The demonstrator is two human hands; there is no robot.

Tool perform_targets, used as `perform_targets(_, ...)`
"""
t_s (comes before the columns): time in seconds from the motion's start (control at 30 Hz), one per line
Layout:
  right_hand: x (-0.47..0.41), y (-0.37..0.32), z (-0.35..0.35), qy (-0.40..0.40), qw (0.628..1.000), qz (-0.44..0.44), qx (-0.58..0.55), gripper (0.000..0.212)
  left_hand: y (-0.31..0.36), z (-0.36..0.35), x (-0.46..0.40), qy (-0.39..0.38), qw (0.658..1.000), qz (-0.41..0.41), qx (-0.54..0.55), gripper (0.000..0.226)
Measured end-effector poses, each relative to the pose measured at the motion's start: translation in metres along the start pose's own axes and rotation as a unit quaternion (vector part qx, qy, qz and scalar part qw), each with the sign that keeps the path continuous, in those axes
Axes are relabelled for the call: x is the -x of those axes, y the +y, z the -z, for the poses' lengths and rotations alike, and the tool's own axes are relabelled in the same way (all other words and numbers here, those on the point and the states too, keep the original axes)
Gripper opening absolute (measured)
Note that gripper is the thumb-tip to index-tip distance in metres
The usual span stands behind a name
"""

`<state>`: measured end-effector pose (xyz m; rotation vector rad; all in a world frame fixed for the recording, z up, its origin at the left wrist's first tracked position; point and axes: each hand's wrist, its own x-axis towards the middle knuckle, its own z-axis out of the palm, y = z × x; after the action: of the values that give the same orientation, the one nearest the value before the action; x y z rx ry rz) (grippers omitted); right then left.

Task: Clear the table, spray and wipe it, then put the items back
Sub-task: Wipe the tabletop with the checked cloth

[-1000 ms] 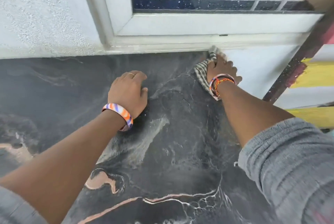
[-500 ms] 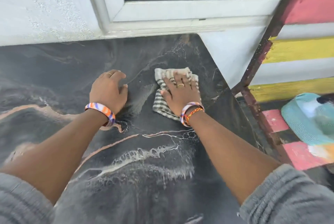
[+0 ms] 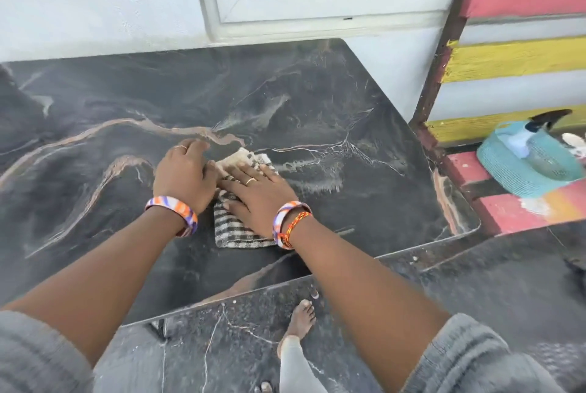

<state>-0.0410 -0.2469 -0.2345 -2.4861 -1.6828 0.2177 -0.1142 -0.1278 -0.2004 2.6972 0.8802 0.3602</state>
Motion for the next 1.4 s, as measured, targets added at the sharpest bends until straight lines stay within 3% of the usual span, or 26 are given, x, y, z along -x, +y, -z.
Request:
perform_targets(0.13, 0.054, 0.049, 0.006, 0.033, 0.983, -0.177, -0.021, 0.048, 0.023, 0.001, 0.022, -0.027, 0.999, -0.047, 0.003, 0.041)
perform_targets(0.2, 0.089, 0.087, 0.012, 0.051, 0.949, -0.309, -0.024, 0.048, 0.031, 0.002, 0.032, -0.030, 0.996, -0.084, 0.005, 0.040)
perform_targets(0.3, 0.145, 0.131, 0.018, 0.068, 0.867, -0.491, -0.051, 0.050, 0.029, 0.005, 0.046, -0.035, 0.994, -0.106, 0.004, 0.039)
perform_targets(0.4, 0.169, 0.136, 0.019, 0.074, 0.837, -0.539, -0.052, 0.051, 0.016, 0.009, 0.054, -0.031, 0.995, -0.097, 0.008, 0.037)
perform_targets(0.5, 0.159, 0.105, 0.015, 0.088, 0.871, -0.482, -0.027, 0.051, 0.000, 0.017, 0.057, -0.030, 0.997, -0.067, 0.000, 0.038)
perform_targets(0.7, 0.110, -0.009, -0.001, 0.087, 0.965, -0.241, -0.053, 0.046, -0.018, 0.025, 0.061, -0.019, 0.999, -0.020, 0.017, 0.036)
perform_targets(0.8, 0.083, -0.073, -0.009, 0.093, 0.983, -0.106, -0.117, 0.044, -0.029, 0.035, 0.063, -0.002, 0.999, 0.001, 0.038, 0.032)
perform_targets(0.9, 0.063, -0.124, -0.013, 0.020, 0.970, -0.007, -0.242, 0.037, -0.045, 0.048, 0.065, -0.015, 0.998, 0.021, 0.062, 0.040)
perform_targets(1.0, 0.058, -0.148, -0.003, -0.122, 0.887, 0.017, -0.445, 0.037, -0.053, 0.065, 0.063, -0.056, 0.992, 0.055, 0.099, 0.032)
perform_targets(1.1, 0.065, -0.136, 0.012, -0.173, 0.779, 0.008, -0.603, 0.038, -0.055, 0.076, 0.051, -0.203, 0.950, 0.106, 0.212, 0.030)
perform_targets(1.17, 0.071, -0.114, 0.025, -0.158, 0.695, -0.043, -0.700, 0.041, -0.055, 0.077, 0.045, -0.257, 0.907, 0.135, 0.306, 0.037)
perform_targets(1.23, 0.076, -0.081, 0.035, -0.117, 0.608, -0.079, -0.781, 0.057, -0.049, 0.072, 0.038, -0.252, 0.874, 0.156, 0.385, 0.039)
perform_targets(1.33, 0.089, -0.031, 0.052, -0.062, 0.534, -0.112, -0.836, 0.093, -0.010, 0.065, 0.028, -0.279, 0.849, 0.164, 0.418, 0.044)
perform_targets(1.4, 0.101, -0.001, 0.065, -0.006, 0.480, -0.138, -0.866, 0.100, 0.022, 0.057, 0.017, -0.310, 0.838, 0.165, 0.417, 0.053)
